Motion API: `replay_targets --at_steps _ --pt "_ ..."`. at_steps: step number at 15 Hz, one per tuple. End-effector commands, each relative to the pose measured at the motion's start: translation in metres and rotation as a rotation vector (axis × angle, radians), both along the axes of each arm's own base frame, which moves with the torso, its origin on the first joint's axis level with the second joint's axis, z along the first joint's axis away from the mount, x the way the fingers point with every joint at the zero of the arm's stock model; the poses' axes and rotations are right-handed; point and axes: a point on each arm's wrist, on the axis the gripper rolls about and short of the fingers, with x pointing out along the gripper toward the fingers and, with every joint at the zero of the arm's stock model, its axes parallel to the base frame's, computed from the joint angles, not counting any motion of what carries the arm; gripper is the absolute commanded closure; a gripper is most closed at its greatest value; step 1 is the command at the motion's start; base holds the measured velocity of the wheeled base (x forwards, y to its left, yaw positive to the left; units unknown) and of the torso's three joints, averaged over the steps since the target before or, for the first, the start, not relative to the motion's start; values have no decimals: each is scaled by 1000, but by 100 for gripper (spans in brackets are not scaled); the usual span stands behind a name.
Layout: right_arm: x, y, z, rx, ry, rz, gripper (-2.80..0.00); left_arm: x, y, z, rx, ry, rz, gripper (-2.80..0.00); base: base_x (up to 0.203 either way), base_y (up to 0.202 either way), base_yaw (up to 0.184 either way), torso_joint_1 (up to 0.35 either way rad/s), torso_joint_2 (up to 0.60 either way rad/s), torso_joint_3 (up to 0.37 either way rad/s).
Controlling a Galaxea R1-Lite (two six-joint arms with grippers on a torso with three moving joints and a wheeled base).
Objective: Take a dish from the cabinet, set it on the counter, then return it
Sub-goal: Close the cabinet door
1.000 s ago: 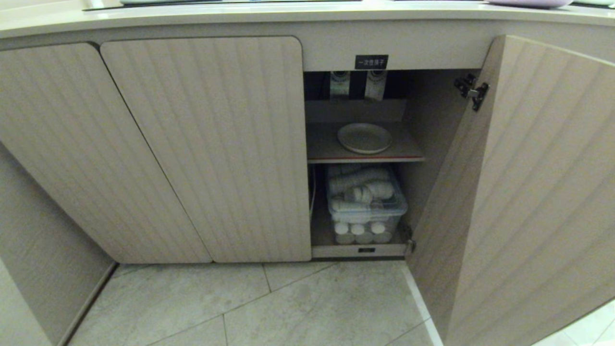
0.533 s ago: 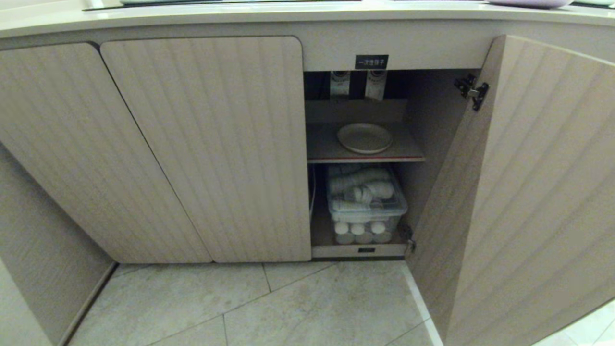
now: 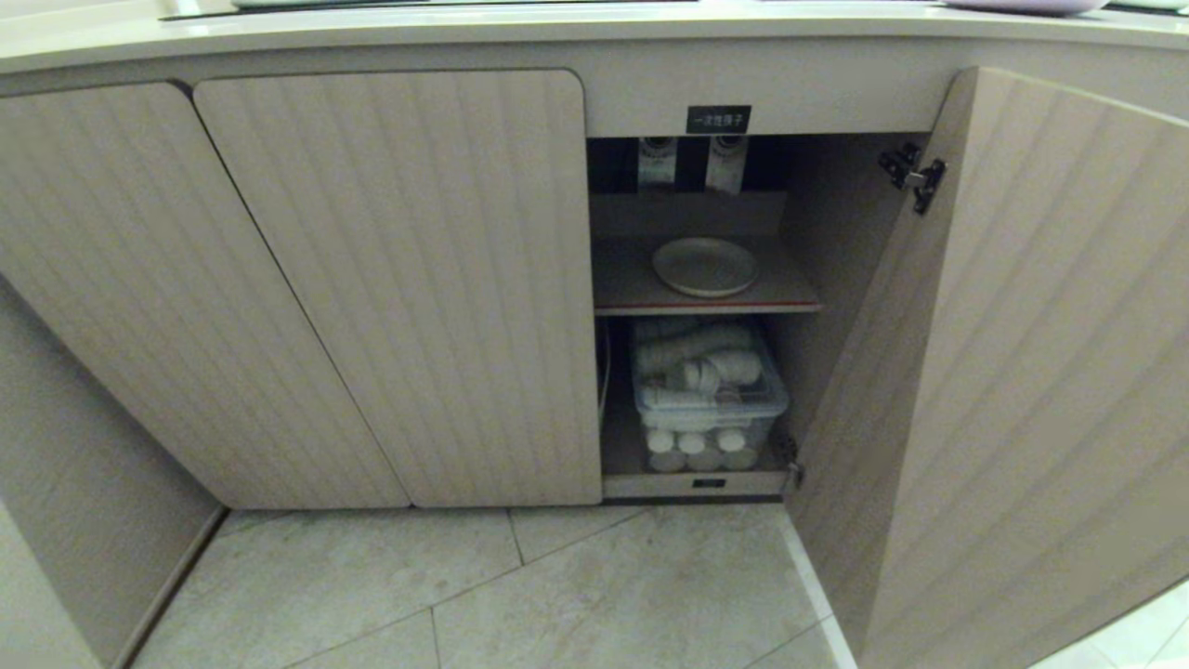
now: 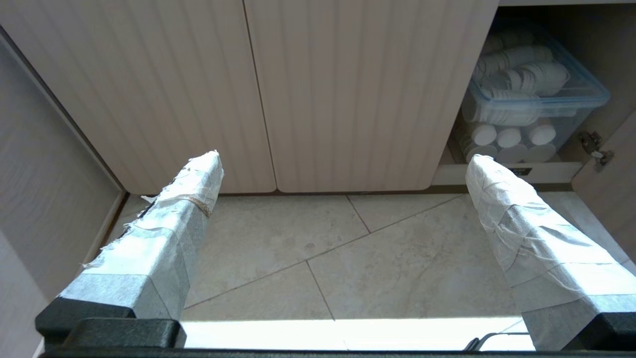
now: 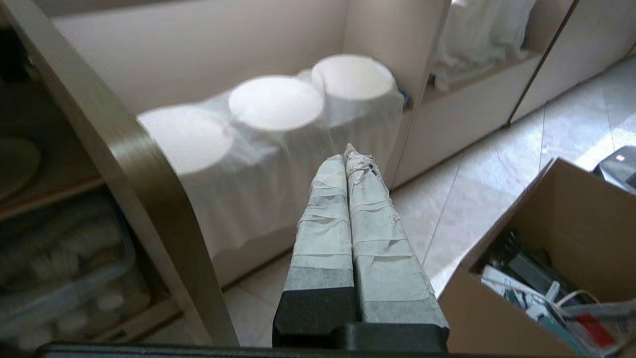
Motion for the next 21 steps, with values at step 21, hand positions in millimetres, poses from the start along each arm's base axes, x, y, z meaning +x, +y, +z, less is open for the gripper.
replay_targets --at_steps 21 --pt "31 -2 -47 9 13 77 0 0 0 0 0 0 0 -280 0 0 0 0 0 0"
